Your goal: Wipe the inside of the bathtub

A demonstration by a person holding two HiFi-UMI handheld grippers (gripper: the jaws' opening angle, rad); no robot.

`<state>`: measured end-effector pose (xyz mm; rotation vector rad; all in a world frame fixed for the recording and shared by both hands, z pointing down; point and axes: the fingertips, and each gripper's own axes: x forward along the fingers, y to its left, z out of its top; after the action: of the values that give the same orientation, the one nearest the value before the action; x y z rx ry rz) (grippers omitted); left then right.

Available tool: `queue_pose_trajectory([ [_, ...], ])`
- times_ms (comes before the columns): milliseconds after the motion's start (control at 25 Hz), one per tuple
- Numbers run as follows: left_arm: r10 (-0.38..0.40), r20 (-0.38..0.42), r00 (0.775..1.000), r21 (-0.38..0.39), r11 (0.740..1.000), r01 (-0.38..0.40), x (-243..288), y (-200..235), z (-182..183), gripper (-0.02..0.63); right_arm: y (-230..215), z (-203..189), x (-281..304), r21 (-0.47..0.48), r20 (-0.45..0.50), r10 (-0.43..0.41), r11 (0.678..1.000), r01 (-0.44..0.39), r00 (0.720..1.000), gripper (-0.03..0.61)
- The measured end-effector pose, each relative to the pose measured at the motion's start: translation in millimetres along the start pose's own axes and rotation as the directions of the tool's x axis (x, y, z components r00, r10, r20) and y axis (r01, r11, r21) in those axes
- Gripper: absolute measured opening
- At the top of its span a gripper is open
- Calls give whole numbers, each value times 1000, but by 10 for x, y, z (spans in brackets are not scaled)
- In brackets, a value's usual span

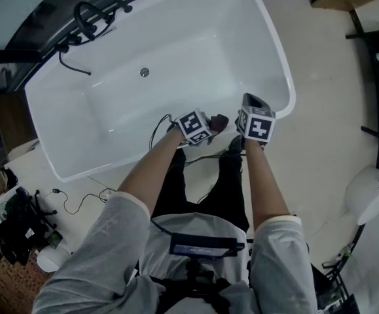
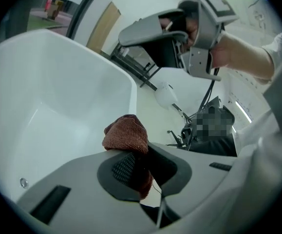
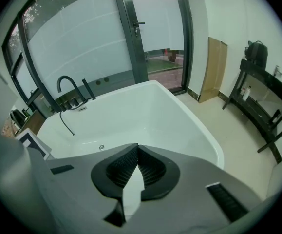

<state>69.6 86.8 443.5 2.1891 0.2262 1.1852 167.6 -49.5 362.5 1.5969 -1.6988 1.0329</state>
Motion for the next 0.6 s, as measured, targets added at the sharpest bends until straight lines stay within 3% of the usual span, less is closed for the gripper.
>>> queue_pose_trajectory([
  [120,94,106,990,12,995,-96,-376,-54,138,37,47,54,-243,-7,58,1,1000,-1,998,6],
  [200,187,163,969,3,982,-190,-666,-25,160,37,74,82,-425,-3,95,-2,1000,2,996,6],
  [360,339,273,900,-9,936,-351,-1252,-46,116,37,212,46,-830,26,171,1,1000,-5,985,6],
  [600,450,424,786,6,867,-499,-2050,-356,45,37,415,-247,-1519,117,277,-35,993,2,960,6],
])
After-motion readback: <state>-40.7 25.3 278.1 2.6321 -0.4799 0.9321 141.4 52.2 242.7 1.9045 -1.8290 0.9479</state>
